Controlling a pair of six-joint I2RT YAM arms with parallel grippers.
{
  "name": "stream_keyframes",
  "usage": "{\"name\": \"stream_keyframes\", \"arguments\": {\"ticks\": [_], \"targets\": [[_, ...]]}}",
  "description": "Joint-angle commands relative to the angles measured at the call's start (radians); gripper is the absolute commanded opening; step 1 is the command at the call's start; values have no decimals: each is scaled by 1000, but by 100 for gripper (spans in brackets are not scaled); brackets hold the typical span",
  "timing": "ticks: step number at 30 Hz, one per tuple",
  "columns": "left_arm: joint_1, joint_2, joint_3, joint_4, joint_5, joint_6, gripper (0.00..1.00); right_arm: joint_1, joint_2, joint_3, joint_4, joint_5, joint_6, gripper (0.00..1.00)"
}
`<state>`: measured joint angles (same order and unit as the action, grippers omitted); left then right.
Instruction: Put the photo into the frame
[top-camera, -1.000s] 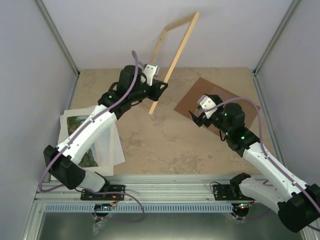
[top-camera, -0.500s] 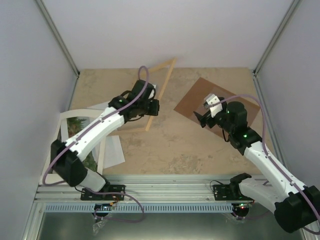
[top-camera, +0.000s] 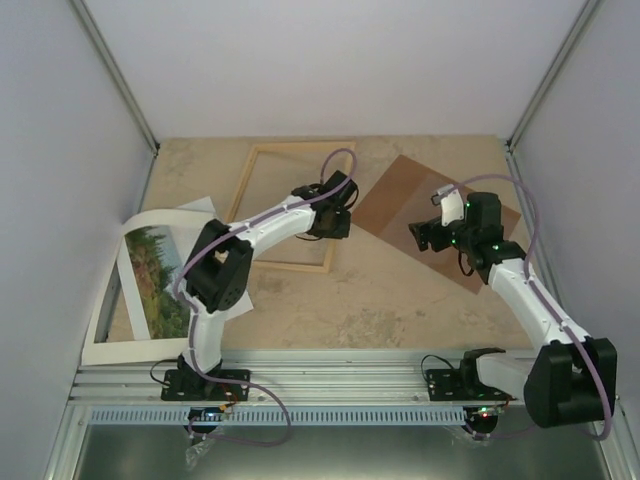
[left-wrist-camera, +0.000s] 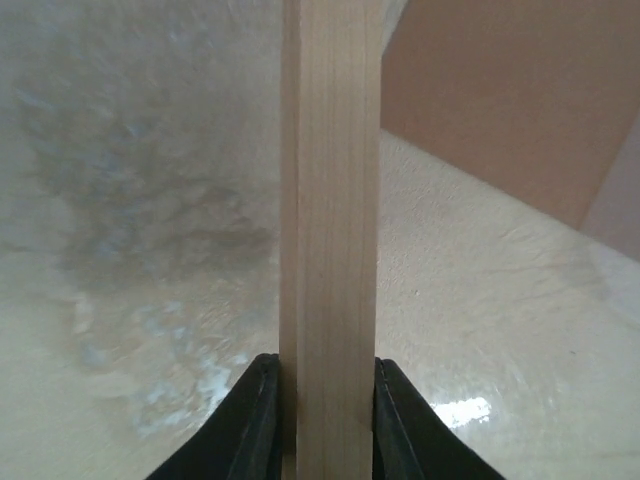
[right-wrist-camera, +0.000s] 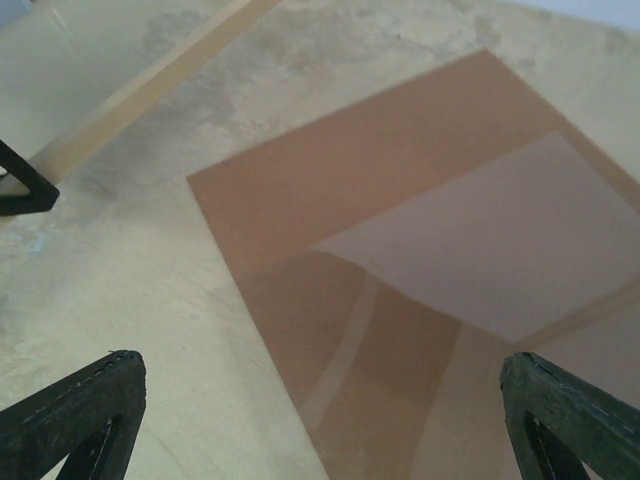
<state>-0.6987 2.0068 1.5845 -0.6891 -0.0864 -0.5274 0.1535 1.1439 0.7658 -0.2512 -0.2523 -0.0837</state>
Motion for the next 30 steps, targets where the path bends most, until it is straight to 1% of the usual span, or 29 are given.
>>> {"name": "stream_keyframes", "arguments": {"ticks": [1, 2, 3, 4, 7, 8, 9, 10, 11, 13, 16, 18, 21, 24, 26, 28, 30], "targets": [[-9, 88, 27, 20, 175, -144, 1, -53, 47, 22, -51, -76, 30, 96], [-10, 100, 34, 29, 190, -145, 8, -59, 58, 24, -50, -84, 31, 96], [-10, 111, 45, 36, 201, -145, 19, -62, 70, 27, -50, -91, 33, 96], [-10, 118, 66, 39, 210, -138, 26, -64, 83, 31, -47, -98, 35, 95], [-8, 100, 120, 57, 243, -69, 42, -65, 129, 51, -37, -130, 45, 94], [0, 79, 129, 63, 246, -43, 52, -65, 144, 62, -34, -139, 49, 93], [14, 55, 131, 67, 247, -25, 62, -65, 160, 69, -31, -152, 53, 93], [42, 27, 124, 76, 268, -7, 68, -65, 174, 84, -28, -164, 59, 92], [77, -1, 115, 79, 299, 15, 72, -65, 188, 93, -25, -180, 64, 93], [159, -36, 101, 63, 317, 69, 75, -65, 219, 111, -20, -217, 79, 92], [298, -80, 57, 51, 288, 171, 77, -65, 273, 134, -4, -291, 112, 92], [416, -81, 45, 34, 299, 226, 78, -65, 315, 156, -4, -359, 123, 92], [532, -53, 49, 30, 278, 302, 79, -65, 387, 184, 2, -412, 152, 92], [609, 5, 79, 25, 256, 327, 77, -65, 471, 217, -18, -449, 164, 91], [647, 49, 105, 19, 277, 330, 75, -65, 520, 249, -53, -479, 156, 90], [667, 87, 124, 15, 294, 344, 74, -65, 558, 279, -75, -501, 152, 89], [674, 118, 133, 13, 276, 357, 73, -65, 585, 297, -90, -513, 144, 89]]}}
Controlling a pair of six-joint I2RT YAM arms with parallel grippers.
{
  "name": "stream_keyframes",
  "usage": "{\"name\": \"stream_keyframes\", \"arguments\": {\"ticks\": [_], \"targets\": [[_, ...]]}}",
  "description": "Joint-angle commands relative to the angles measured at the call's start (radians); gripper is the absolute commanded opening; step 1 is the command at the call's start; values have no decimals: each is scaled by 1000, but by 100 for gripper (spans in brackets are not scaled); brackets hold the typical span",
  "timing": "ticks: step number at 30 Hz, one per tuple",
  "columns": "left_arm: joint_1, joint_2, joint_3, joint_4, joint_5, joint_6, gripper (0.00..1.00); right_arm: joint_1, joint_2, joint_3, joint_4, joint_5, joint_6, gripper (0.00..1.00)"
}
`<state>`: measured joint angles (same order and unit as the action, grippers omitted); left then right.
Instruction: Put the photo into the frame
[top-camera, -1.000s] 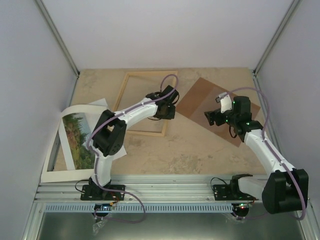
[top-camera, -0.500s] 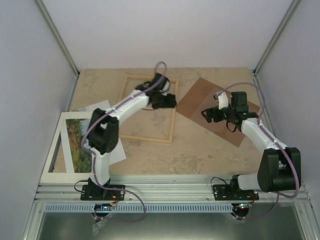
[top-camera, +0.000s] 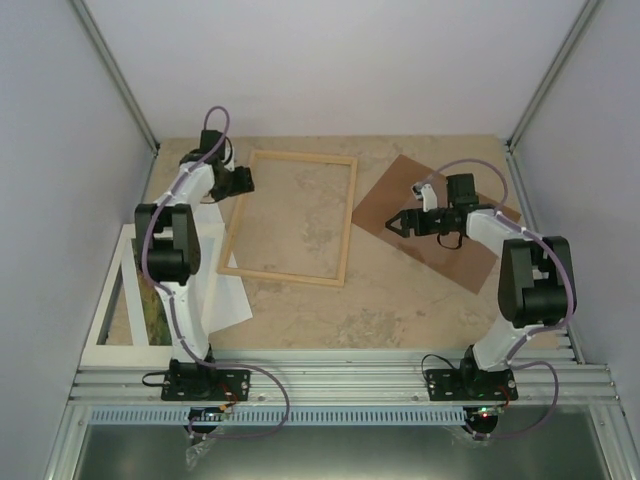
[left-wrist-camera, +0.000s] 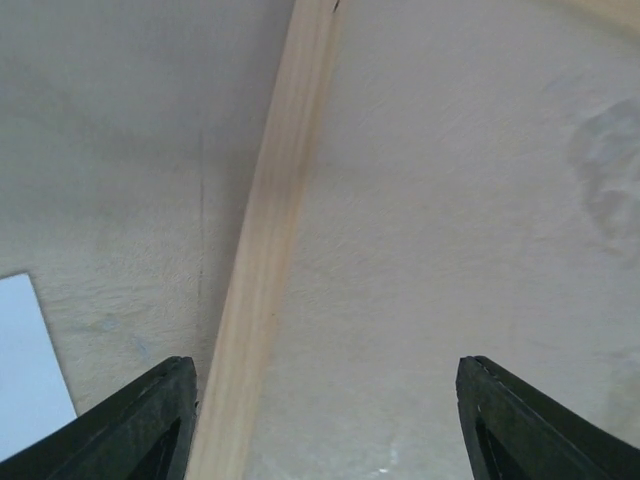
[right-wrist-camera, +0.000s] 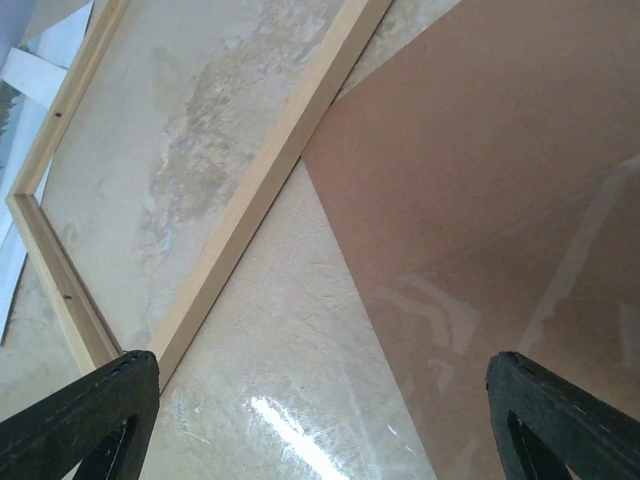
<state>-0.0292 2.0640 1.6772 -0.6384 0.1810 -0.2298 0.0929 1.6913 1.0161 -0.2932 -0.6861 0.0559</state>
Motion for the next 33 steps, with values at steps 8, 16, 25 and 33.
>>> {"name": "stream_keyframes", "arguments": {"ticks": [8, 16, 25, 33], "targets": [[6, 109, 9, -53, -38, 54, 73, -8, 96, 81, -132, 7, -112, 88], [7, 56, -142, -54, -12, 17, 71, -53, 147, 95, -161, 88, -166, 84], [-23, -69, -300, -64, 73, 32, 59, -35, 164, 234, -109, 181, -90, 79], [-31, -140, -368, -69, 67, 73, 56, 113, 225, 413, -47, 437, 19, 75]]}}
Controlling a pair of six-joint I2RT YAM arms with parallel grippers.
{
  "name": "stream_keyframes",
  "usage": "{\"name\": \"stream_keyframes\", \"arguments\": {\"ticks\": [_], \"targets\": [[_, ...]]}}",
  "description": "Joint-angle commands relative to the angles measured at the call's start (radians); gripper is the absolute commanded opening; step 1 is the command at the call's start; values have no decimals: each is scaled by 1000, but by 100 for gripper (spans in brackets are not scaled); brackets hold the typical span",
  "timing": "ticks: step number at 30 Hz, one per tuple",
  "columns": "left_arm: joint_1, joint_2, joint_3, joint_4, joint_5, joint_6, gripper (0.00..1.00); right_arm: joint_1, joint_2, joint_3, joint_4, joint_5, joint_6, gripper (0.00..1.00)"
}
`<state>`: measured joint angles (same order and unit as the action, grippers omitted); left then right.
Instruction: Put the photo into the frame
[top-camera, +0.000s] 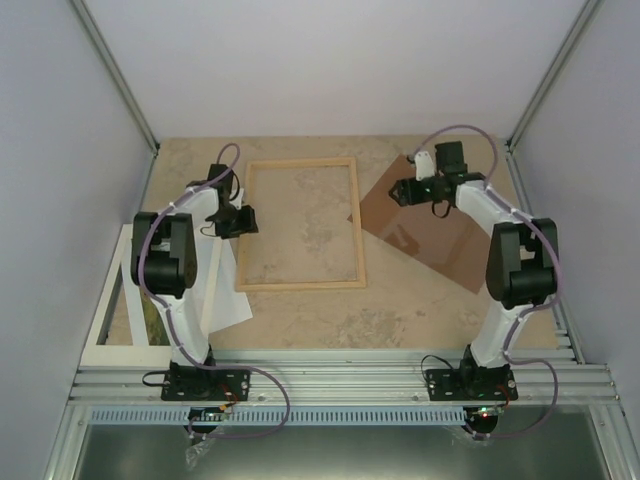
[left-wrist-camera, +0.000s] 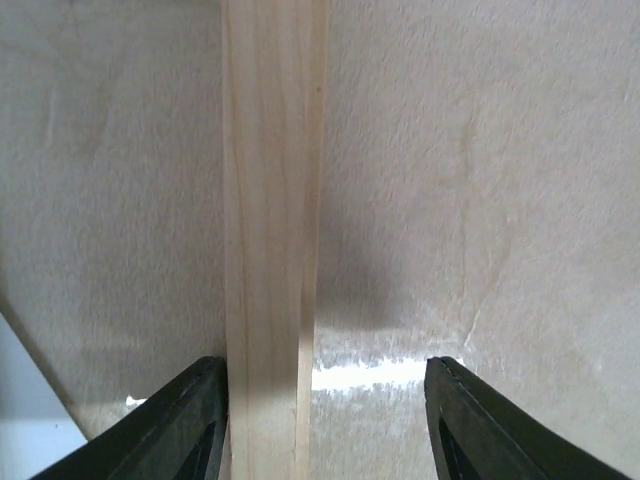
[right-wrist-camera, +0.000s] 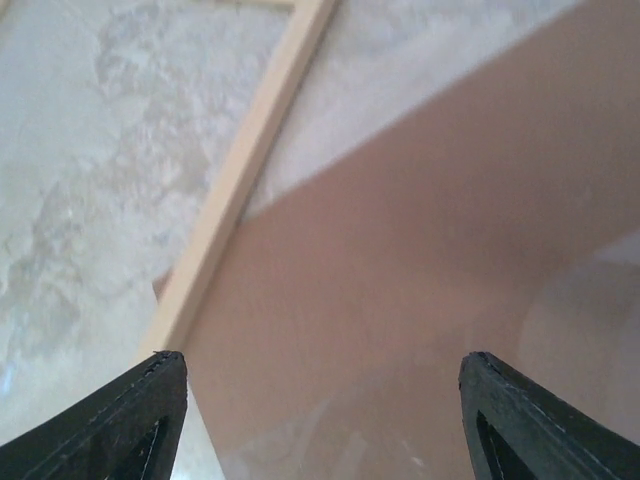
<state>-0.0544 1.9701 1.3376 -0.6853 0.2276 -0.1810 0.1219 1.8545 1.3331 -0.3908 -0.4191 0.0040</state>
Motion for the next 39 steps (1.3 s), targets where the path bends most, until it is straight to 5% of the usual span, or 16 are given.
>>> {"name": "stream_keyframes", "arguments": {"ticks": [1, 13, 39], "targets": [[-8, -52, -42, -17, 21, 24, 56, 103, 83, 135, 54, 211, 82, 75], [-18, -79, -114, 64, 2, -15, 56, 273, 407, 487, 46, 455, 195, 70], [-18, -60, -135, 93, 2, -52, 57, 305, 592, 621, 64, 479, 237, 62]]}}
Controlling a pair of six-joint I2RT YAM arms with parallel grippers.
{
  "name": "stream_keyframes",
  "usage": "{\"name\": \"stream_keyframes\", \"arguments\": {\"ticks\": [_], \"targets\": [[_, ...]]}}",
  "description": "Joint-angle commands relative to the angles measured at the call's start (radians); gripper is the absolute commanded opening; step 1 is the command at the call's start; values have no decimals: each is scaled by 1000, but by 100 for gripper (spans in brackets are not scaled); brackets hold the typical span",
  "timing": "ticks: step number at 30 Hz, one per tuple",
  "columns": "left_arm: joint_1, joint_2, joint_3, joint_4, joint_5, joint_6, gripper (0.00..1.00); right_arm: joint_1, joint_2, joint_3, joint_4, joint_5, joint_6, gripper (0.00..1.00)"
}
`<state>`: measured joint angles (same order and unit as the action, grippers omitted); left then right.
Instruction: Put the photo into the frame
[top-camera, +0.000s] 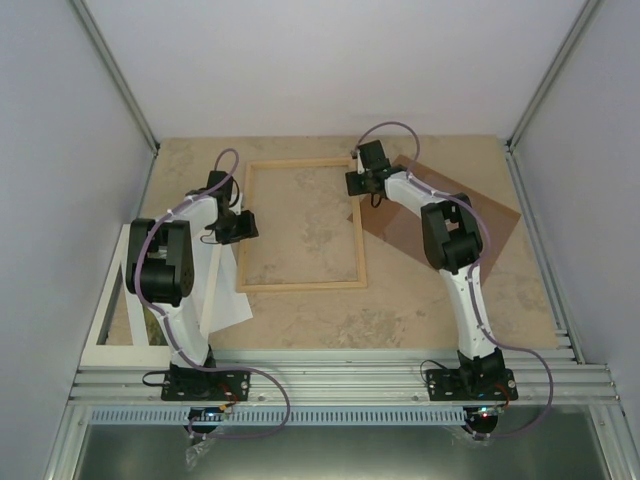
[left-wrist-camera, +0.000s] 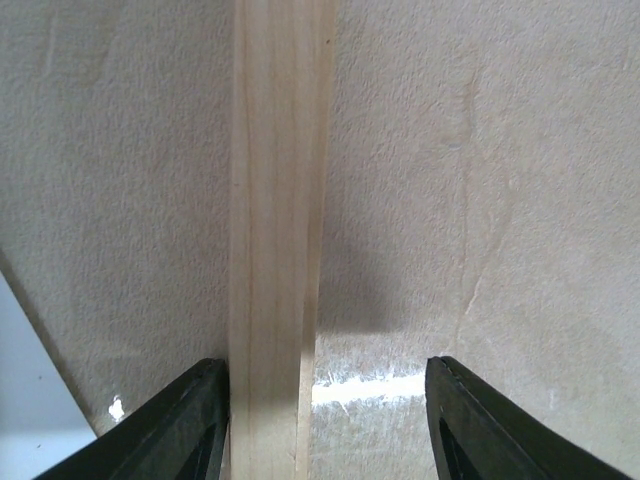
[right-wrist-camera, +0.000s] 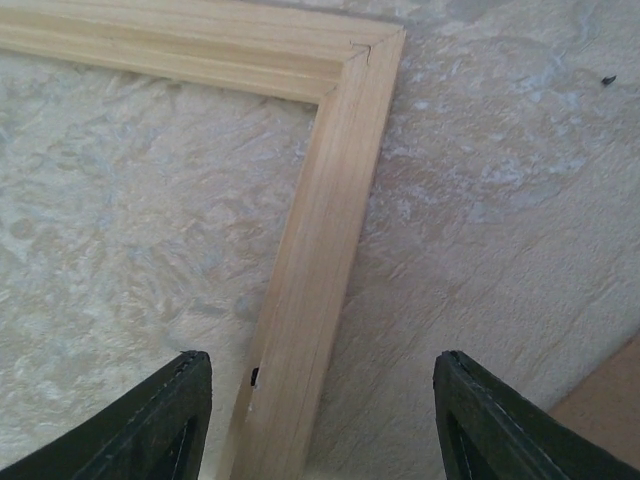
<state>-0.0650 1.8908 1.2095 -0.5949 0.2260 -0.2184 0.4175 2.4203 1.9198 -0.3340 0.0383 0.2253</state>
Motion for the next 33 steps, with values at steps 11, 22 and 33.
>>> {"name": "stream_keyframes", "arguments": {"ticks": [11, 22, 33], "targets": [[-7, 21, -12, 5, -3, -18, 57, 9, 30, 36, -4, 31, 49, 22], [-7, 10, -22, 5, -6, -6, 57, -2, -40, 6, -14, -35, 75, 51], [18, -8, -12, 12, 16, 6, 59, -66, -25, 26, 32, -177, 23, 57]]}}
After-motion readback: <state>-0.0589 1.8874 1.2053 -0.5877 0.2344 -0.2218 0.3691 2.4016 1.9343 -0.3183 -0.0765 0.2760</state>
